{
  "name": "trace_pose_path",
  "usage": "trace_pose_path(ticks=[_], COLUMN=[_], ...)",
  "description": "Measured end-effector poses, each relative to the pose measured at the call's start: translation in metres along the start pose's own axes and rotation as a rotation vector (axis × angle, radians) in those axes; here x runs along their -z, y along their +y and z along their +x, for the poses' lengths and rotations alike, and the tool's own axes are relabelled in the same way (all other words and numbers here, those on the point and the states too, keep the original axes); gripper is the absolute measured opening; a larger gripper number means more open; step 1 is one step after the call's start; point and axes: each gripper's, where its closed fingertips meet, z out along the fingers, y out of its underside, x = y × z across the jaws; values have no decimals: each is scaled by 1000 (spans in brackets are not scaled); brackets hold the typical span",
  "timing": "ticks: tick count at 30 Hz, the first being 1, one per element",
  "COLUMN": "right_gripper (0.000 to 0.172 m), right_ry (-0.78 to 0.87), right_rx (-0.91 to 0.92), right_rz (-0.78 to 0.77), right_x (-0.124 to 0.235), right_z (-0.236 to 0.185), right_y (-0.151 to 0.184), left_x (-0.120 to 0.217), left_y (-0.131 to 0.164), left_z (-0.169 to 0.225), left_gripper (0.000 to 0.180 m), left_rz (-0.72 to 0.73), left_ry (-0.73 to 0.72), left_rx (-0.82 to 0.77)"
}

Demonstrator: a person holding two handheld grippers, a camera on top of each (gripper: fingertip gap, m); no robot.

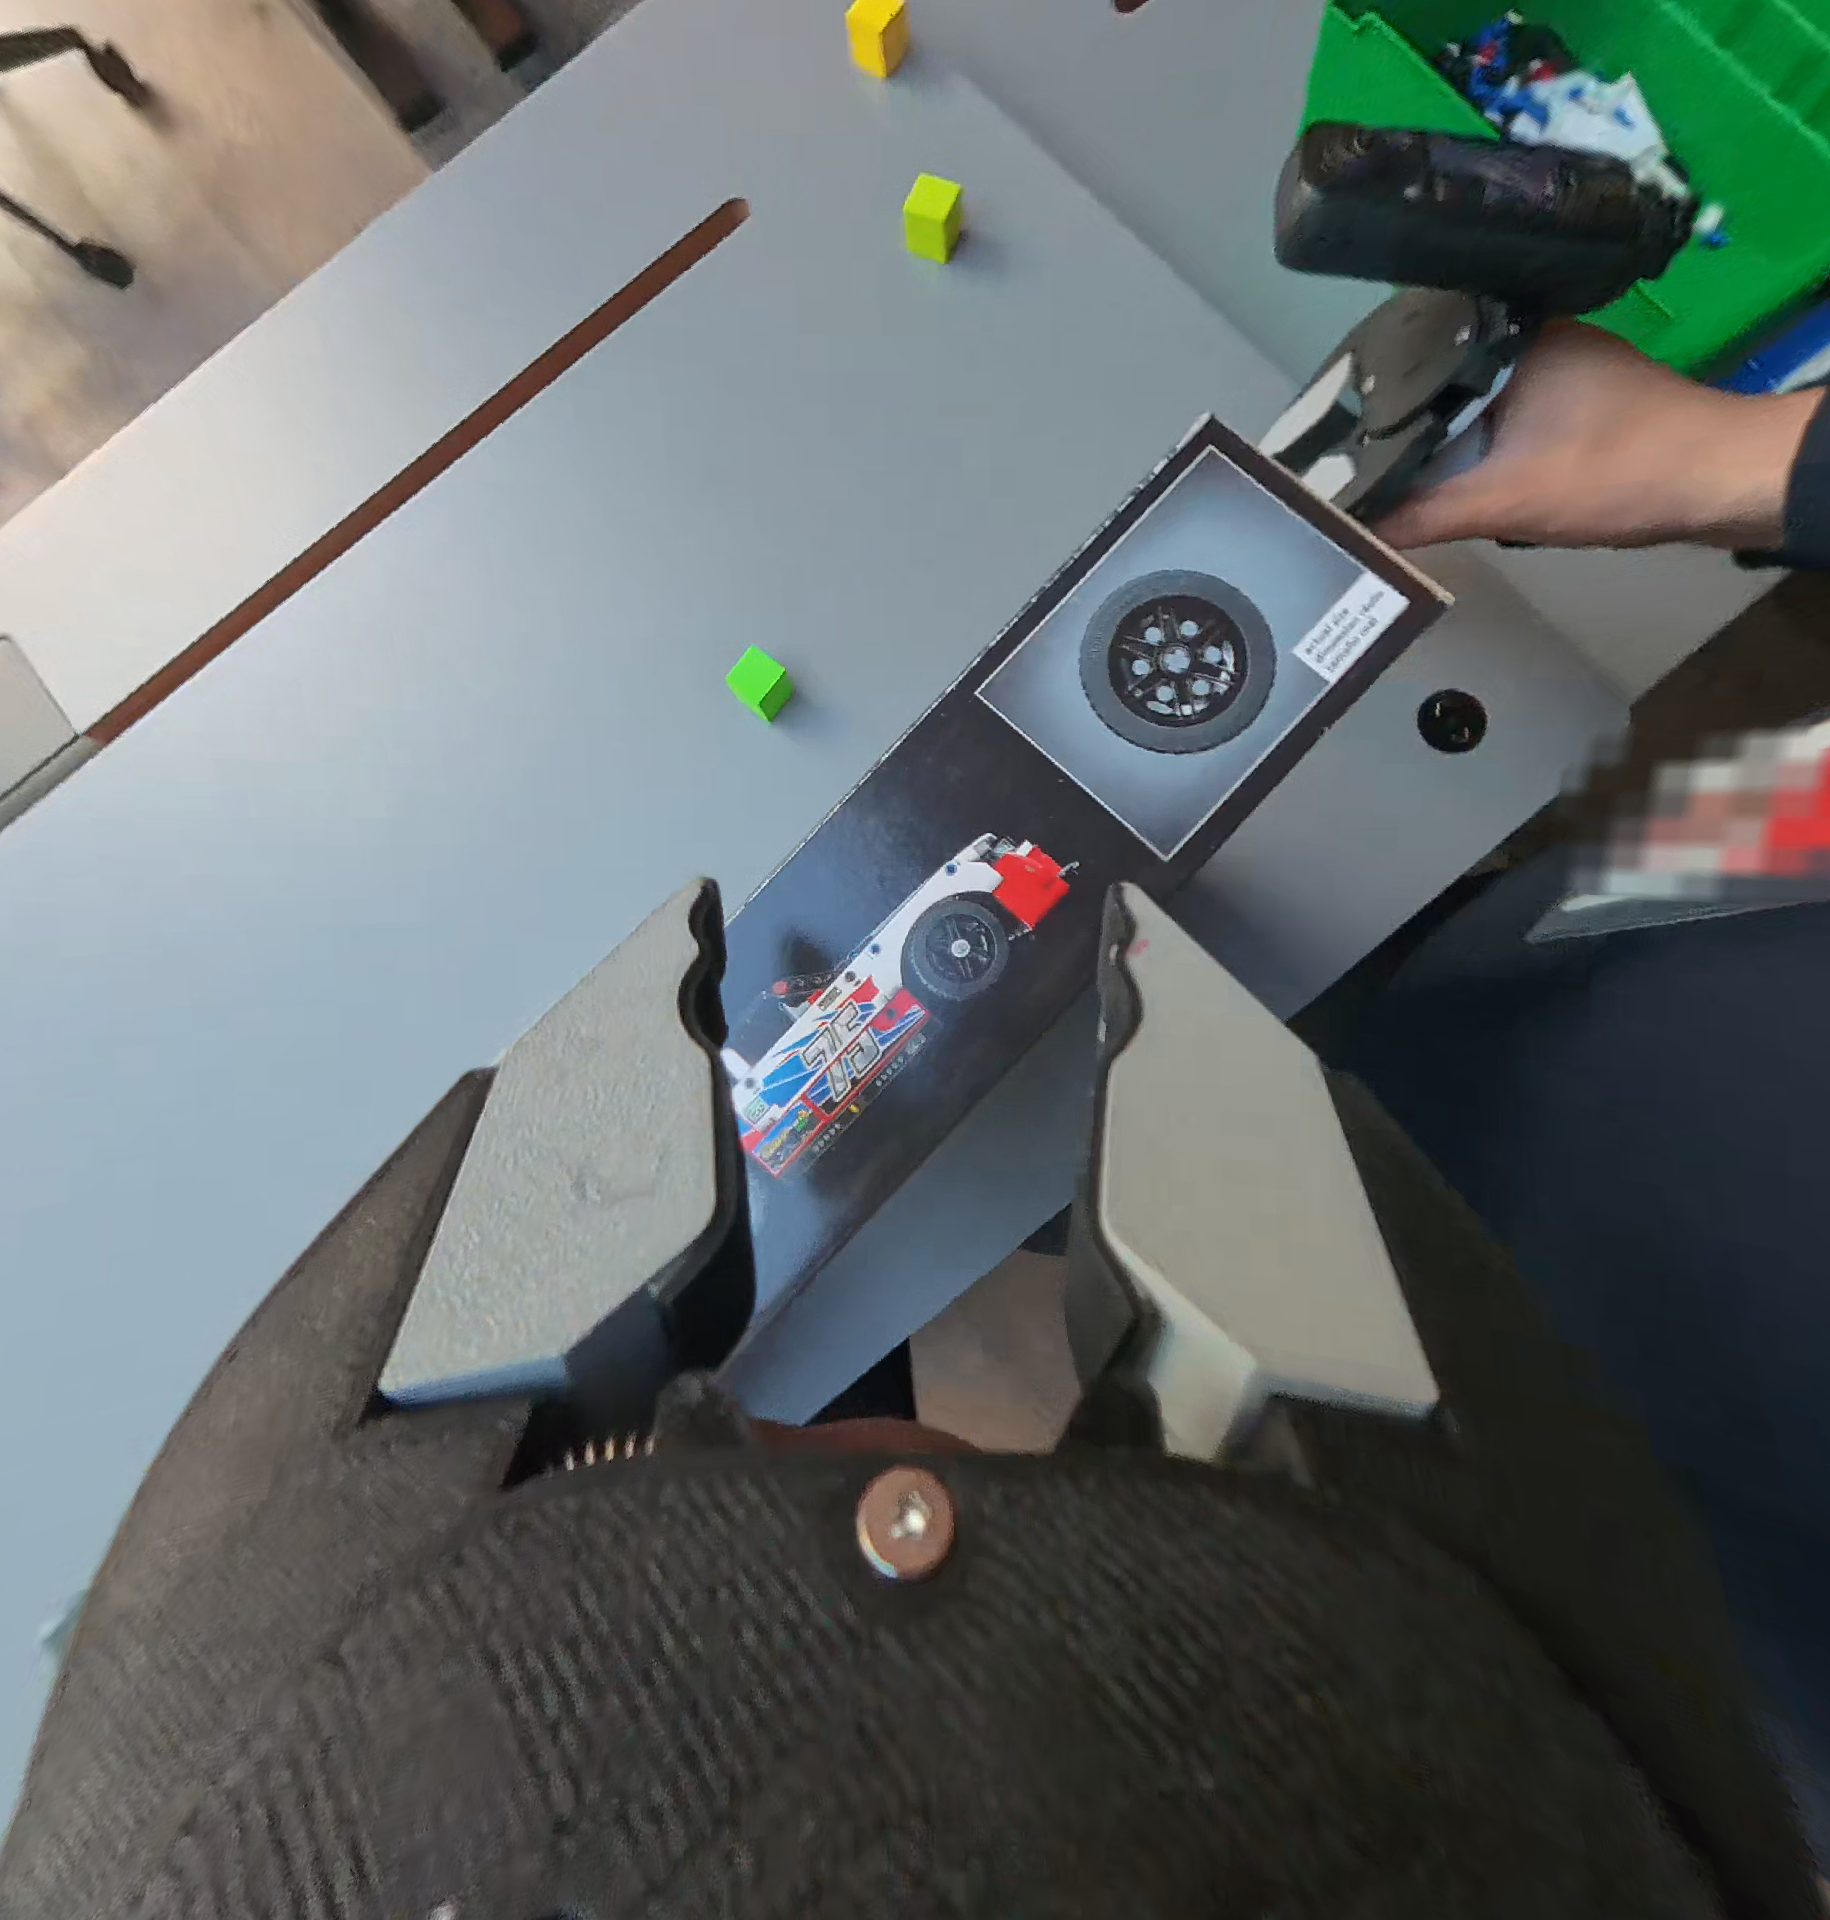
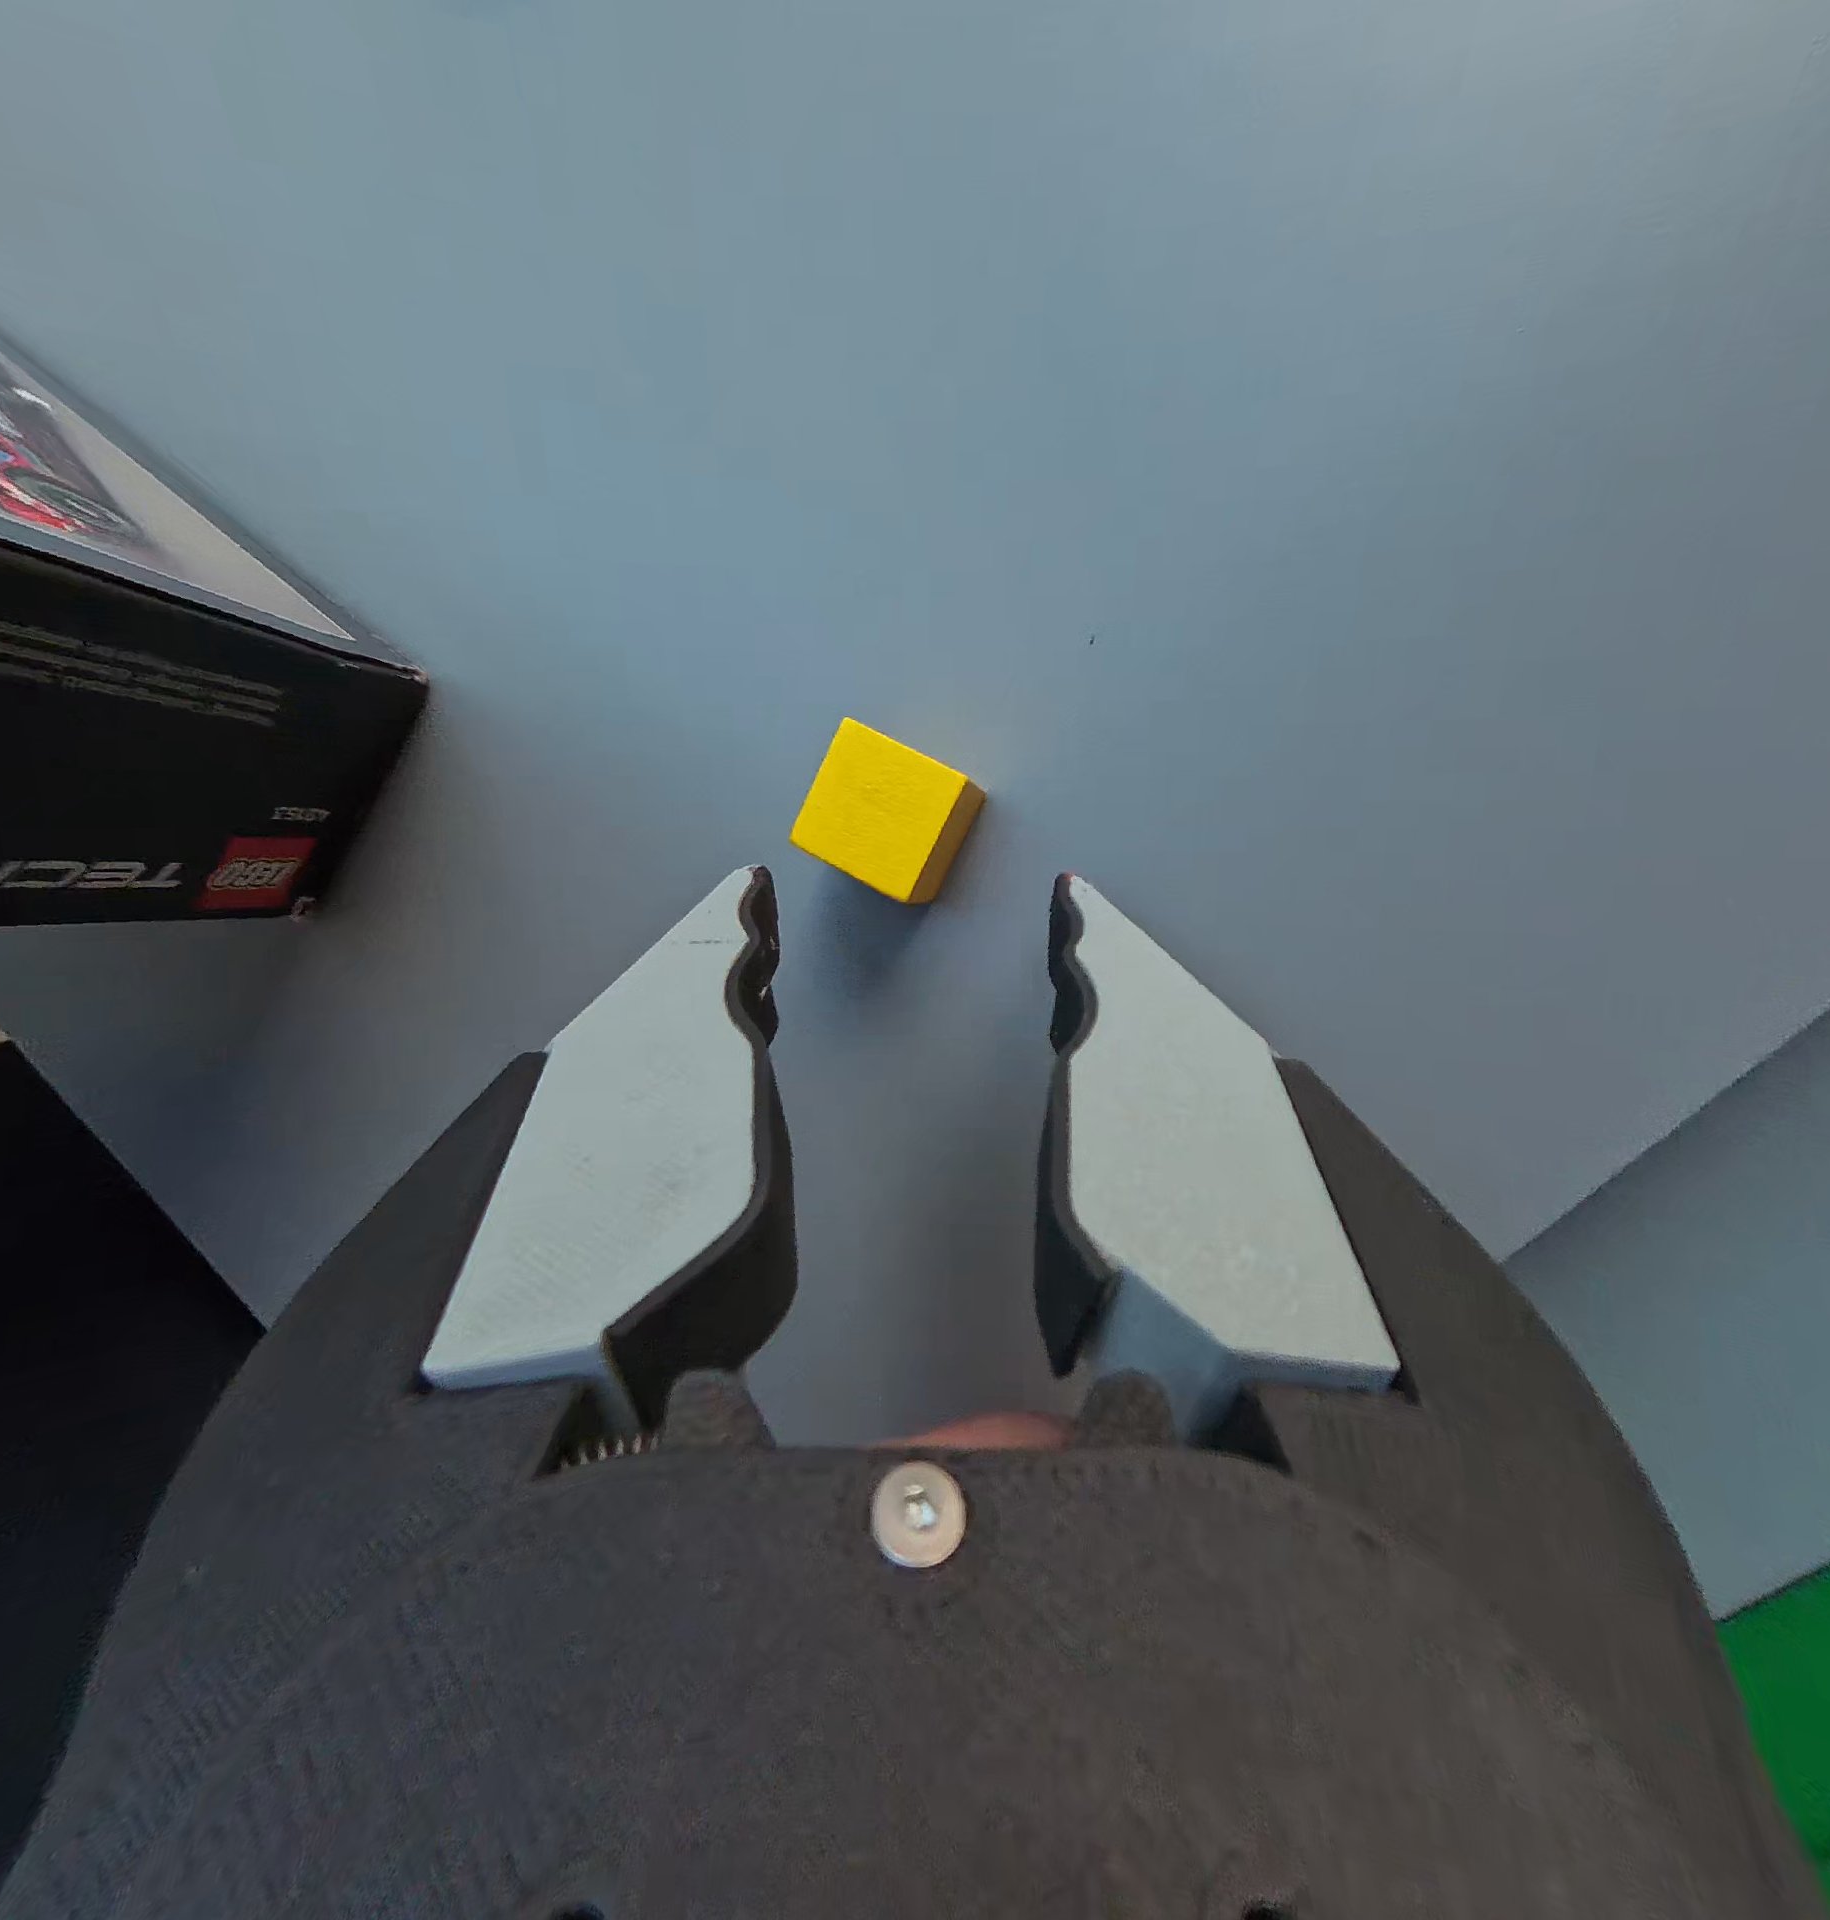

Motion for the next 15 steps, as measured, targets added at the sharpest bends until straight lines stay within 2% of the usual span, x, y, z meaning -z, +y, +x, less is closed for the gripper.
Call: trace_pose_path(ticks=[2,5,8,15], right_gripper=[51,37,36,36], right_ry=[-9,9,15,-43], right_rx=[36,114,150,56], right_rz=[-15,3,-17,165], right_x=[-9,-18,-21,30], right_z=[0,-1,-5,-25], right_y=[-1,-11,-19,-64], left_x=[1,4,6,23], left_y=[0,5,12,22], left_z=[2,2,-5,-25], left_gripper=[68,65,66,63], left_rz=[-5,-27,-50,23], left_ry=[-32,-75,-114,-118], left_rx=[49,48,39,41])
